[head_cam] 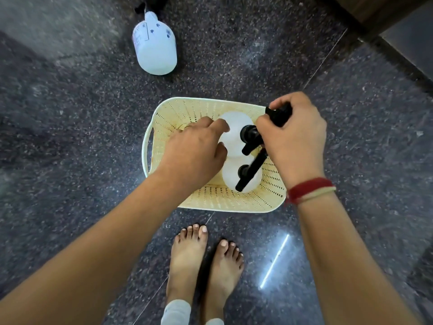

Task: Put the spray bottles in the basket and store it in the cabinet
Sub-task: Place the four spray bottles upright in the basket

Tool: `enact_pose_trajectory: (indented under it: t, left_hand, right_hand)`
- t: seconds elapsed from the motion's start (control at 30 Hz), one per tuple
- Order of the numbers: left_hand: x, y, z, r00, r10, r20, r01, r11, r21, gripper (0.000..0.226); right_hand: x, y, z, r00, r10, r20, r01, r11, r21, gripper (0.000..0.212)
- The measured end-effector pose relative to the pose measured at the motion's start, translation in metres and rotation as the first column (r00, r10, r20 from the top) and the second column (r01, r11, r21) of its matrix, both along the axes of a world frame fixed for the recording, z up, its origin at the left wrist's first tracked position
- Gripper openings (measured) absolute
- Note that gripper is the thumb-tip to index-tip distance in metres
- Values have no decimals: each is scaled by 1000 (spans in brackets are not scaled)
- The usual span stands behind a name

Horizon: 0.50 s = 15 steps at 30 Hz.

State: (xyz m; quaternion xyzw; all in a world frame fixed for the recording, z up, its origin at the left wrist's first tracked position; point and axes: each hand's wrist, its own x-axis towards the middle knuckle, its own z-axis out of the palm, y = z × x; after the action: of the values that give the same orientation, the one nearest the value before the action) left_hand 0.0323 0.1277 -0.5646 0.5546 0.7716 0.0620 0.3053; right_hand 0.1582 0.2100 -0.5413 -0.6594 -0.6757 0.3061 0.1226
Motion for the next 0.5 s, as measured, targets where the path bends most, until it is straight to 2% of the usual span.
enact_pose_trajectory:
  t: [0.13, 0.23, 0.37, 0.5]
  left_hand:
    - [1, 2, -7, 999, -26, -26, 25, 999, -38, 40]
    - [3, 3, -10, 998, -47, -40, 45, 998, -46, 41]
    - [4, 0, -17, 995, -74, -66, 71, 996, -54, 39]
    - [-5, -7, -23, 998, -14, -65, 11, 999, -49, 40]
  right_hand:
    - [-11, 12, -18, 993, 68, 98, -62, 996, -60, 20]
    - [-13, 11, -30, 988, 99, 115, -89, 992, -87, 21]
    - [-16, 8, -37, 986, 86, 143, -83, 996, -26, 20]
    - [-17, 6, -38, 992, 69, 106, -69, 998, -1, 20]
